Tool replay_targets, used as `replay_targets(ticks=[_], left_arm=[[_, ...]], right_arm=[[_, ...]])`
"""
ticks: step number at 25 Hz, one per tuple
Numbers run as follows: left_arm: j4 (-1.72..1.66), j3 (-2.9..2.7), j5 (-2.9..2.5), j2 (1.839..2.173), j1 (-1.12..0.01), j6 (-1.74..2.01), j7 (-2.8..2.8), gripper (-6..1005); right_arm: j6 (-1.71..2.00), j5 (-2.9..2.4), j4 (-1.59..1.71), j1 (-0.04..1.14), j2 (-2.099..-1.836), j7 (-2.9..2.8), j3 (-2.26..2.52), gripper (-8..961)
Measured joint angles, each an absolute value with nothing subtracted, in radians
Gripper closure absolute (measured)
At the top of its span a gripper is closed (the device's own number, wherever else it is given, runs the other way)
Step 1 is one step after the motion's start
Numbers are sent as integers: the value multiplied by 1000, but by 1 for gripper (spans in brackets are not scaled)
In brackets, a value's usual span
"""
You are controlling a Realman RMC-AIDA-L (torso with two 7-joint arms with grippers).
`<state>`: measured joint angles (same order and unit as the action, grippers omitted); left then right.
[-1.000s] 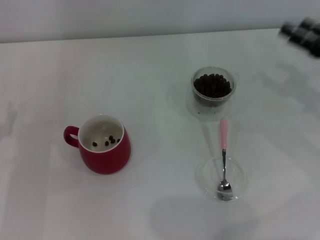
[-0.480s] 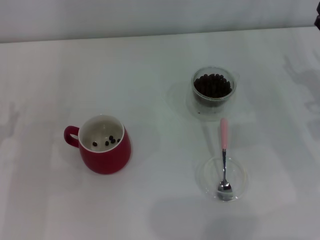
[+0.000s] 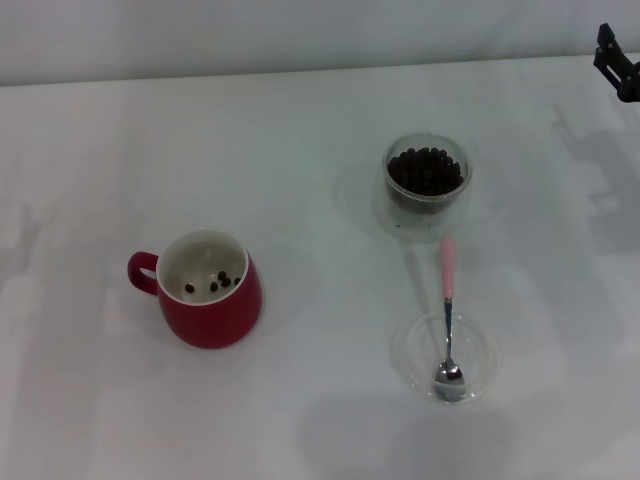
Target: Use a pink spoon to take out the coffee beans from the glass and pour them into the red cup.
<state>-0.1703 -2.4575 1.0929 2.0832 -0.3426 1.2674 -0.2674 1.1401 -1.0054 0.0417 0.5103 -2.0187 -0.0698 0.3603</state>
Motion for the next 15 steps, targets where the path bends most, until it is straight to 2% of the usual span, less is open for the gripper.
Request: replay_targets(ticks=[15], left_arm=[[-172, -2460, 1086, 2083, -346, 1266, -269, 135]], right_arm=[[1141, -968, 2, 508, -2022, -75, 360, 79]])
